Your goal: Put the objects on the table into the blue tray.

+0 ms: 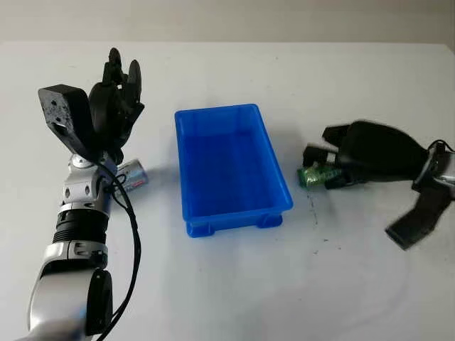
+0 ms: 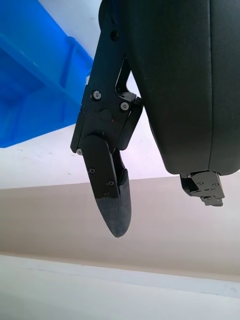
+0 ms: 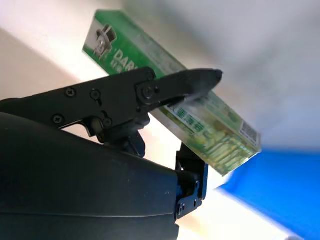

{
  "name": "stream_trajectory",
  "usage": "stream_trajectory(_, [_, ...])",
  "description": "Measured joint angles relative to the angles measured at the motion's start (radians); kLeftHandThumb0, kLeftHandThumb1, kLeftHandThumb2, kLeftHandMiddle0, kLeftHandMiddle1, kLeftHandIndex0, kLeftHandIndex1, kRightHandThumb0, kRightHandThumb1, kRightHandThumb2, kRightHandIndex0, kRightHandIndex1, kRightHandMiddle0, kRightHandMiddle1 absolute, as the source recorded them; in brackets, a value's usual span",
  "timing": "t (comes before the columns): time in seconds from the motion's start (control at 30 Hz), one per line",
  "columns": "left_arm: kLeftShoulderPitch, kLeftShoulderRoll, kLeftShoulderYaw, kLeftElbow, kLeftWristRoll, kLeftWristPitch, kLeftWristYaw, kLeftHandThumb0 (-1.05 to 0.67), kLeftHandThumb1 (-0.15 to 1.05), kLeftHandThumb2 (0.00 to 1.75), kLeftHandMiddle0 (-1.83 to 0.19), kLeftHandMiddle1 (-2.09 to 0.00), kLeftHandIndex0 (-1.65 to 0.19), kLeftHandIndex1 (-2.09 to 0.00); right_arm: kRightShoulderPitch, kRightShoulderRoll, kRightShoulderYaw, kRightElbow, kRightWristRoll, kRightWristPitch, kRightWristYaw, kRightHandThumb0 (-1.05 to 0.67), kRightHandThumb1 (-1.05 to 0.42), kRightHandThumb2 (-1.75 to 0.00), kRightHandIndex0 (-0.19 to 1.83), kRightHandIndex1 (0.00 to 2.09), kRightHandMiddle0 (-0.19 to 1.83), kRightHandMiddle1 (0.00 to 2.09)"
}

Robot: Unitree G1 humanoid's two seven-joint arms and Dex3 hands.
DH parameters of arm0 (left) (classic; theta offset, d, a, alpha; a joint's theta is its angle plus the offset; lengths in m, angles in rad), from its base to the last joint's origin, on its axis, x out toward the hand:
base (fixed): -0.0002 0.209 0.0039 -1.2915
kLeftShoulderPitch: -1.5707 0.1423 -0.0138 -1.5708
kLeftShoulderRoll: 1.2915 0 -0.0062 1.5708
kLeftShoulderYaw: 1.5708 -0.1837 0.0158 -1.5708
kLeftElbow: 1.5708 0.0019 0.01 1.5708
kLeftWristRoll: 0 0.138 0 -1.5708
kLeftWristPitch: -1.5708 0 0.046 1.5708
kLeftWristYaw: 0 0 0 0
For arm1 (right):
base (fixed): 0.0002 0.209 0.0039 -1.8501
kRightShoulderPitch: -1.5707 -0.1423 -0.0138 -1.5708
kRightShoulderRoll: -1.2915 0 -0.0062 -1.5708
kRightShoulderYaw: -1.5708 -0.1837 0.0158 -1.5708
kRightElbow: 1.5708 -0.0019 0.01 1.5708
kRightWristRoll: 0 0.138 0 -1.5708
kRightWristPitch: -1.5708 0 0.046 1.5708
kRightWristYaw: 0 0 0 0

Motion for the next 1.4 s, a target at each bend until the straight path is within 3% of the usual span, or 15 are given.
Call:
stream_trajectory(0.1, [0.0, 0.0, 0.0, 0.0, 0.001, 0.0, 0.0, -0.72, 1.05, 0.59, 0.19, -0.01, 0.19, 0.0, -0.061, 0.042, -0.083, 0.013, 0.116, 0.043, 0.025, -0.46, -1.05, -0.07, 0.92, 2.09, 0.68, 2.09])
stream_trajectory(0.27, [0.0, 0.001, 0.001, -0.008, 0.001, 0.01, 0.001, -0.71, 1.05, 0.6, 0.19, -0.01, 0.19, 0.0, -0.158, 0.101, -0.193, 0.002, 0.254, 0.079, 0.022, -0.48, -1.05, -0.17, 1.09, 2.09, 0.86, 2.09])
stream_trajectory(0.47, [0.008, 0.012, 0.002, -0.022, 0.001, 0.015, 0.0, -0.71, 1.05, 0.61, 0.19, 0.0, 0.19, 0.0, -0.163, 0.18, -0.288, -0.057, 0.425, 0.005, 0.096, -0.45, -1.05, -0.23, 1.11, 2.09, 0.9, 2.09])
stream_trajectory(0.73, [0.024, 0.005, 0.002, -0.037, -0.002, 0.018, 0.009, -0.69, 1.05, 0.6, 0.19, 0.0, 0.19, 0.0, -0.03, 0.351, -0.406, -0.294, 0.78, -0.03, 0.515, -0.48, -1.05, -0.31, 1.08, 2.09, 0.74, 2.09])
stream_trajectory(0.83, [0.028, -0.001, 0.002, -0.045, -0.002, 0.02, 0.017, -0.7, 1.05, 0.61, 0.19, 0.0, 0.19, 0.0, 0.028, 0.398, -0.418, -0.366, 0.935, 0.019, 0.758, -0.48, -1.05, -0.27, 0.8, 2.09, 0.46, 2.09])
stream_trajectory(0.93, [0.035, -0.003, 0.002, -0.046, -0.002, 0.019, 0.015, -0.69, 1.05, 0.61, 0.19, 0.0, 0.19, 0.0, 0.075, 0.417, -0.417, -0.453, 1.071, 0.17, 1.052, -0.52, -1.05, -0.22, 0.33, 2.09, 0.12, 2.06])
stream_trajectory(1.0, [0.045, -0.004, 0.002, -0.049, -0.003, 0.019, 0.015, -0.68, 1.05, 0.61, 0.19, 0.0, 0.19, 0.0, 0.105, 0.416, -0.414, -0.505, 1.111, 0.268, 1.208, -0.54, -1.05, -0.2, 0.14, 1.98, 0.0, 1.92])
stream_trajectory(1.03, [0.051, -0.005, 0.003, -0.052, -0.004, 0.019, 0.016, -0.68, 1.05, 0.61, 0.19, 0.0, 0.19, 0.0, 0.116, 0.415, -0.413, -0.525, 1.113, 0.306, 1.264, -0.57, -1.05, -0.2, 0.01, 1.77, -0.08, 1.72])
stream_trajectory(1.07, [0.055, -0.005, 0.002, -0.056, -0.004, 0.019, 0.016, -0.68, 1.05, 0.62, 0.19, 0.0, 0.19, 0.0, 0.123, 0.41, -0.411, -0.541, 1.104, 0.331, 1.31, -0.62, -1.05, -0.23, -0.07, 1.41, -0.13, 1.4])
stream_trajectory(1.13, [0.064, -0.006, 0.002, -0.065, -0.003, 0.019, 0.015, -0.68, 1.05, 0.63, 0.19, 0.0, 0.19, 0.0, 0.125, 0.381, -0.4, -0.575, 1.061, 0.359, 1.401, -0.69, -1.05, -0.23, -0.15, 0.45, -0.15, 0.55])
stream_trajectory(1.17, [0.066, -0.005, 0.002, -0.066, -0.003, 0.018, 0.015, -0.68, 1.05, 0.63, 0.19, 0.0, 0.19, 0.0, 0.124, 0.366, -0.394, -0.591, 1.042, 0.37, 1.441, -0.72, -1.05, -0.23, -0.17, 0.23, -0.17, 0.31])
stream_trajectory(1.23, [0.07, -0.004, 0.002, -0.07, -0.003, 0.018, 0.015, -0.68, 1.05, 0.64, 0.19, 0.0, 0.19, 0.0, 0.123, 0.343, -0.388, -0.609, 1.006, 0.394, 1.511, -0.76, -1.05, -0.25, -0.19, 0.05, -0.19, 0.07])
stream_trajectory(1.4, [0.071, -0.005, 0.002, -0.071, -0.003, 0.01, 0.018, -0.69, 1.05, 0.62, 0.19, 0.0, 0.19, 0.0, 0.124, 0.33, -0.39, -0.624, 0.928, 0.388, 1.513, -0.81, -1.05, -0.34, -0.19, 0.0, -0.19, 0.0])
